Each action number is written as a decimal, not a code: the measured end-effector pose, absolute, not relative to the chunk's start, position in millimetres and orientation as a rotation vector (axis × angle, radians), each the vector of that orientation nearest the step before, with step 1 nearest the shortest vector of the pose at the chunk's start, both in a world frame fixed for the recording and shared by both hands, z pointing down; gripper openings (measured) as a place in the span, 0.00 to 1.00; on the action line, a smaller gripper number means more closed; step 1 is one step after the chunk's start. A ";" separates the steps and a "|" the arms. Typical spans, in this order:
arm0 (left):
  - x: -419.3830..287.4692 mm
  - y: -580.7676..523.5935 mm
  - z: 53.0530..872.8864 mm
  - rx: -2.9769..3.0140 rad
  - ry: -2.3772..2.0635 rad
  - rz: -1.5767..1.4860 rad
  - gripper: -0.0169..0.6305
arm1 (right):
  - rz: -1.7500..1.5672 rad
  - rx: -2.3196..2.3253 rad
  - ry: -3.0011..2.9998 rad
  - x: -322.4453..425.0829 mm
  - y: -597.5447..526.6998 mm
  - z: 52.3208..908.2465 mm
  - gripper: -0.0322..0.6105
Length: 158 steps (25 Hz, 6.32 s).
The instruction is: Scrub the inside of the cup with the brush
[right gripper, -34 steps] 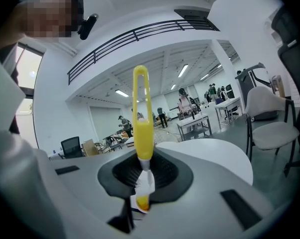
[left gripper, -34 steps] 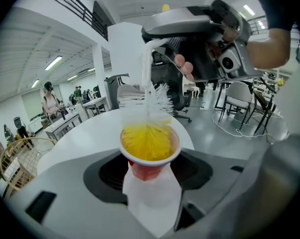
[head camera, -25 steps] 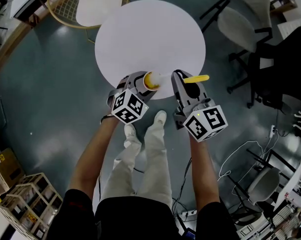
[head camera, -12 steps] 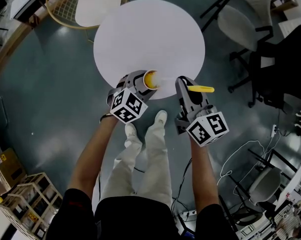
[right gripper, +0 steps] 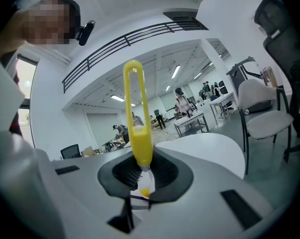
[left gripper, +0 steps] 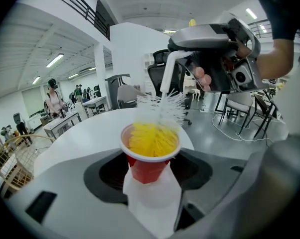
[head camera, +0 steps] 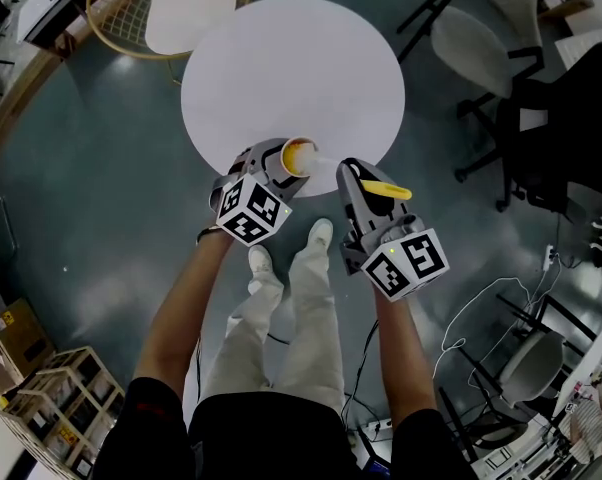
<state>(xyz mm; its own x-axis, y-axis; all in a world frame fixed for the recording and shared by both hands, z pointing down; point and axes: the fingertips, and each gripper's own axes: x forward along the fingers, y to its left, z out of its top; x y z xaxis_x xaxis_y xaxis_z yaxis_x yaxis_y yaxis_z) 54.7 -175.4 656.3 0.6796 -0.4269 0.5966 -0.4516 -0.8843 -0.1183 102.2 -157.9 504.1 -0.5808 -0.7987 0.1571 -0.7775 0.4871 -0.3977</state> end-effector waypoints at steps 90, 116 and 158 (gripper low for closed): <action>41.1 -188.6 663.7 2.681 -0.837 0.765 0.46 | -0.450 -1.476 2.600 110.1 -193.1 422.6 0.12; 43.1 -197.5 648.2 2.703 -0.883 0.619 0.73 | -0.455 -1.482 2.587 111.4 -195.6 421.0 0.12; 5.8 -174.0 466.6 2.759 -0.963 0.525 0.45 | -0.441 -1.492 2.551 108.1 -182.5 328.1 0.12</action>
